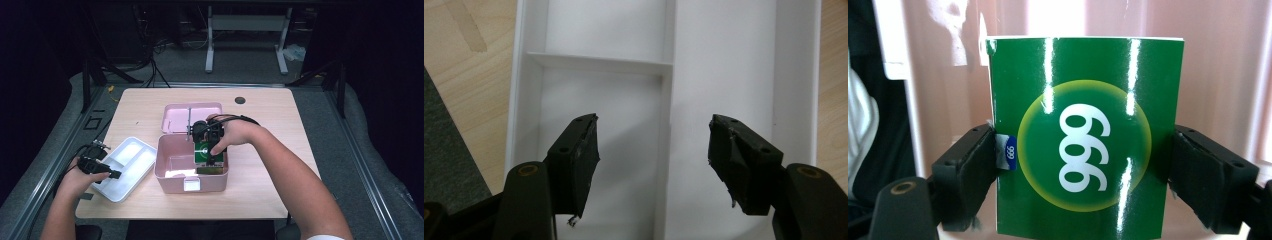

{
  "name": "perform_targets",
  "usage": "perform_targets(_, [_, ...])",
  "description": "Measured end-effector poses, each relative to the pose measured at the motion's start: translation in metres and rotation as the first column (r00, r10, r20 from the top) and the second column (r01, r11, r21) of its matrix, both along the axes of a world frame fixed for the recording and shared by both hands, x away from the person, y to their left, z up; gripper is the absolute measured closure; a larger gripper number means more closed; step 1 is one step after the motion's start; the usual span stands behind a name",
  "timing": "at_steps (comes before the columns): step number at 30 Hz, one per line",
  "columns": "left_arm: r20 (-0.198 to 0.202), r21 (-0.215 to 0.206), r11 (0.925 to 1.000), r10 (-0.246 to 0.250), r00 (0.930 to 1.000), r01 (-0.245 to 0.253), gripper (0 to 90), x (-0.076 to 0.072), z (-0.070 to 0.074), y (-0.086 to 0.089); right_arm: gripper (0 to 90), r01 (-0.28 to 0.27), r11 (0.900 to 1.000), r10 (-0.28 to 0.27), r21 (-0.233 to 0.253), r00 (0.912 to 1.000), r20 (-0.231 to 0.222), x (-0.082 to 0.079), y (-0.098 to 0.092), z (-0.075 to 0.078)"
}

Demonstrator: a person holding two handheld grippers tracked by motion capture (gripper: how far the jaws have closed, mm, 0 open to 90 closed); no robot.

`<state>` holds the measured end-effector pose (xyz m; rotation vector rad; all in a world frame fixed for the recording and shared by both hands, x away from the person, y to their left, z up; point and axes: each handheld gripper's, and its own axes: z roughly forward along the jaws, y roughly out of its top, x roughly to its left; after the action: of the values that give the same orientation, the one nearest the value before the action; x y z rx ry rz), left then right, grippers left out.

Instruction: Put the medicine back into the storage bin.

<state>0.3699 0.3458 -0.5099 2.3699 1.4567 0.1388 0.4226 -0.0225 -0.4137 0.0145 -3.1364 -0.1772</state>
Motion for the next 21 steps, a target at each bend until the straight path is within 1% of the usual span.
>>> perform_targets(1, [0.000, 0.002, 1.0000, -0.003, 1.0000, 0.003, 36.8, 0.000, 0.000, 0.000, 16.2, -0.001, 1.000, 0.001, -0.006, 1.0000, 0.003, 0.001, 0.000, -0.007])
perform_targets(2, [-0.001, 0.002, 1.0000, -0.003, 1.0000, 0.003, 36.8, 0.000, 0.000, 0.000, 16.2, -0.003, 1.000, 0.003, -0.008, 1.0000, 0.003, 0.001, 0.001, -0.010])
perform_targets(3, [-0.001, 0.002, 1.0000, -0.003, 1.0000, 0.003, 36.8, 0.000, 0.000, 0.000, 16.2, -0.003, 1.000, 0.003, -0.008, 1.0000, 0.003, 0.001, 0.001, -0.010])
perform_targets(4, [0.000, 0.003, 1.0000, -0.005, 1.0000, 0.005, 36.8, 0.000, 0.000, 0.000, 16.2, -0.002, 1.000, 0.002, -0.008, 1.0000, -0.005, 0.002, 0.001, -0.016])
perform_targets(5, [0.001, 0.002, 1.0000, -0.005, 1.0000, 0.005, 36.8, 0.000, 0.000, 0.000, 16.1, -0.002, 1.000, 0.002, -0.009, 1.0000, 0.003, 0.002, 0.001, -0.018])
perform_targets(6, [0.002, 0.002, 1.0000, -0.005, 1.0000, 0.005, 36.8, 0.000, 0.000, 0.000, 16.1, -0.001, 1.000, 0.001, -0.010, 1.0000, 0.001, 0.002, 0.001, -0.020])
perform_targets(11, [-0.001, 0.002, 1.0000, -0.001, 1.0000, 0.001, 36.8, 0.000, 0.000, 0.000, 16.0, -0.004, 1.000, 0.004, -0.014, 1.0000, 0.008, 0.002, 0.002, -0.025])
perform_targets(12, [-0.002, 0.003, 1.0000, -0.002, 1.0000, 0.002, 36.8, 0.000, -0.001, 0.000, 15.9, -0.012, 1.000, 0.012, -0.016, 0.9999, 0.008, 0.003, 0.003, -0.026])
perform_targets(15, [0.002, 0.003, 1.0000, -0.007, 1.0000, 0.007, 36.8, 0.000, 0.000, 0.000, 15.8, -0.007, 1.000, 0.007, -0.006, 1.0000, 0.005, 0.003, 0.003, -0.030])
perform_targets(17, [0.003, 0.003, 1.0000, -0.006, 1.0000, 0.006, 36.8, 0.001, 0.000, -0.001, 15.7, -0.010, 1.000, 0.010, -0.011, 0.9999, 0.005, 0.004, 0.003, -0.032])
perform_targets(21, [-0.008, 0.009, 0.9999, -0.011, 0.9999, 0.011, 36.8, 0.001, -0.002, -0.002, 15.1, 0.000, 1.000, 0.000, -0.018, 1.0000, 0.006, 0.006, 0.004, -0.039])
